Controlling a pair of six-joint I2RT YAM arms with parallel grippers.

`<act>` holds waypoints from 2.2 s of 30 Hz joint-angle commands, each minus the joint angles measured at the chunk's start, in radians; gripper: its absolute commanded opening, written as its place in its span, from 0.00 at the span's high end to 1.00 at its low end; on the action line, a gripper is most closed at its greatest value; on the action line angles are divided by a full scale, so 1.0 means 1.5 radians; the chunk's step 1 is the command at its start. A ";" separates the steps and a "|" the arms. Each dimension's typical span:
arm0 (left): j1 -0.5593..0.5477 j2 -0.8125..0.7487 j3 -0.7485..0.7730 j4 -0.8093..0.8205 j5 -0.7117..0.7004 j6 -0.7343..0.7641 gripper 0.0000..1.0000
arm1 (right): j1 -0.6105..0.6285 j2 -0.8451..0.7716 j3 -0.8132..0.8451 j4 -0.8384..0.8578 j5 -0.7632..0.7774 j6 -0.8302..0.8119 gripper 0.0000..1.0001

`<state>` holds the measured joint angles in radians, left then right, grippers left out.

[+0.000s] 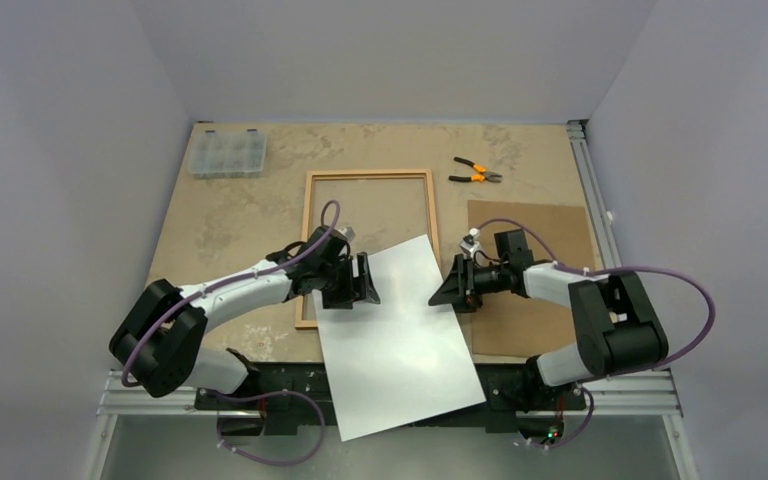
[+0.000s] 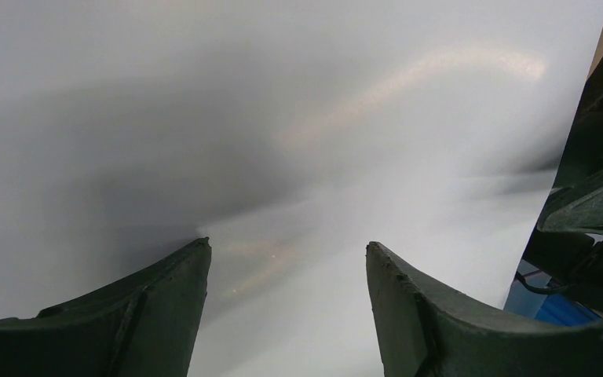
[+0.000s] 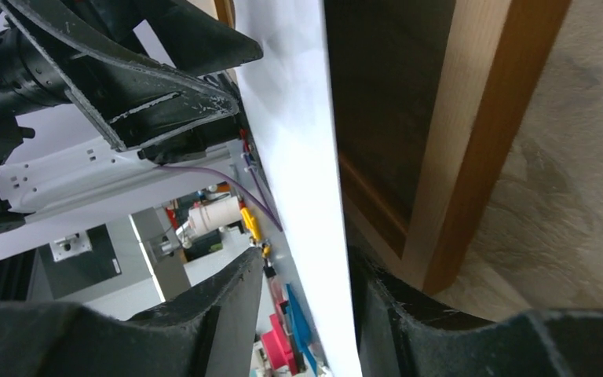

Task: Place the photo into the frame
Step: Pick up the photo at the center of the board.

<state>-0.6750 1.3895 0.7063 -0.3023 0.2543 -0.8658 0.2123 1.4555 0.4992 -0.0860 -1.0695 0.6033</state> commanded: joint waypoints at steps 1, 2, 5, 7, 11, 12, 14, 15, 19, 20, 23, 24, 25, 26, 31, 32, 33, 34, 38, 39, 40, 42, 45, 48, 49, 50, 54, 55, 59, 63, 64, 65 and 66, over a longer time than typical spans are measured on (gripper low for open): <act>0.002 -0.026 0.012 -0.002 -0.003 0.022 0.30 | 0.021 0.024 0.011 0.053 -0.018 0.035 0.60; 0.002 -0.029 0.012 -0.003 -0.004 0.023 0.30 | 0.024 0.030 0.011 0.069 -0.017 0.036 0.62; 0.002 -0.039 0.015 -0.010 -0.004 0.025 0.30 | 0.028 0.035 0.018 0.068 -0.011 0.037 0.73; 0.002 -0.051 0.018 -0.017 -0.007 0.030 0.29 | 0.030 0.031 0.023 0.064 -0.006 0.035 0.80; 0.002 -0.083 0.034 -0.050 -0.028 0.044 0.23 | 0.030 0.020 0.040 0.030 0.003 0.024 0.96; 0.002 -0.094 0.040 -0.067 -0.036 0.051 0.22 | 0.030 0.016 0.048 0.015 0.008 0.018 1.00; 0.002 -0.122 0.051 -0.095 -0.054 0.063 0.21 | 0.030 0.006 0.063 -0.017 0.018 0.009 1.00; 0.002 -0.134 0.055 -0.108 -0.064 0.069 0.21 | 0.030 -0.003 0.070 -0.025 0.024 0.008 1.00; 0.002 -0.178 0.062 -0.156 -0.103 0.089 0.21 | 0.029 -0.048 0.103 -0.077 0.057 0.011 1.00; 0.001 -0.185 0.063 -0.164 -0.109 0.092 0.21 | 0.029 -0.062 0.116 -0.095 0.074 0.010 1.00; -0.001 -0.195 0.061 -0.177 -0.114 0.096 0.22 | 0.027 -0.105 0.170 -0.158 0.139 0.007 1.00; -0.003 -0.195 0.060 -0.179 -0.117 0.097 0.23 | 0.024 -0.119 0.188 -0.178 0.160 0.006 1.00; -0.005 -0.194 0.059 -0.183 -0.123 0.097 0.23 | 0.020 -0.134 0.206 -0.200 0.182 0.005 1.00; -0.006 -0.192 0.058 -0.188 -0.133 0.097 0.23 | 0.016 -0.146 0.225 -0.224 0.214 0.003 1.00; -0.006 -0.169 0.068 -0.230 -0.186 0.090 0.22 | -0.011 -0.208 0.313 -0.332 0.333 -0.011 1.00; -0.006 -0.161 0.075 -0.239 -0.196 0.093 0.22 | -0.018 -0.218 0.326 -0.349 0.351 -0.015 1.00; -0.006 -0.153 0.082 -0.247 -0.202 0.096 0.22 | -0.025 -0.229 0.339 -0.364 0.364 -0.018 1.00; -0.006 -0.144 0.085 -0.252 -0.207 0.100 0.23 | -0.034 -0.237 0.349 -0.378 0.376 -0.021 1.00; -0.007 -0.119 0.088 -0.233 -0.190 0.116 0.25 | -0.066 -0.269 0.384 -0.423 0.416 -0.028 1.00; -0.011 -0.113 0.088 -0.224 -0.184 0.117 0.25 | -0.073 -0.277 0.393 -0.430 0.424 -0.029 1.00; -0.017 -0.106 0.089 -0.216 -0.182 0.117 0.26 | -0.077 -0.283 0.403 -0.437 0.432 -0.029 1.00; -0.036 -0.087 0.098 -0.203 -0.180 0.117 0.26 | -0.079 -0.292 0.425 -0.450 0.454 -0.031 1.00; -0.084 -0.039 0.127 -0.190 -0.186 0.115 0.27 | -0.080 -0.295 0.470 -0.481 0.493 -0.041 1.00; -0.129 0.021 0.167 -0.181 -0.192 0.107 0.28 | -0.081 -0.295 0.509 -0.507 0.524 -0.052 1.00; -0.143 0.042 0.180 -0.175 -0.189 0.102 0.28 | -0.081 -0.296 0.524 -0.516 0.538 -0.056 1.00; -0.157 0.061 0.193 -0.169 -0.186 0.099 0.28 | -0.081 -0.298 0.538 -0.526 0.553 -0.060 1.00; -0.199 0.127 0.243 -0.145 -0.174 0.080 0.28 | -0.082 -0.291 0.608 -0.570 0.614 -0.077 1.00; -0.206 0.140 0.258 -0.135 -0.173 0.075 0.28 | -0.082 -0.287 0.624 -0.581 0.631 -0.081 1.00; -0.232 0.195 0.304 -0.101 -0.132 0.059 0.27 | -0.082 -0.284 0.676 -0.611 0.693 -0.094 1.00; -0.247 0.245 0.346 -0.069 -0.102 0.040 0.27 | -0.082 -0.284 0.703 -0.631 0.747 -0.109 1.00; -0.249 0.258 0.358 -0.065 -0.096 0.037 0.27 | -0.082 -0.284 0.707 -0.635 0.758 -0.113 1.00; -0.253 0.270 0.369 -0.062 -0.092 0.034 0.27 | -0.082 -0.285 0.711 -0.639 0.770 -0.116 1.00; -0.257 0.282 0.382 -0.061 -0.090 0.032 0.27 | -0.082 -0.286 0.712 -0.644 0.781 -0.119 1.00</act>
<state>-1.0424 1.7657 1.2015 -0.4587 0.0734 -0.7795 0.0925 1.0336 1.5253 -1.0058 -0.0120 0.4648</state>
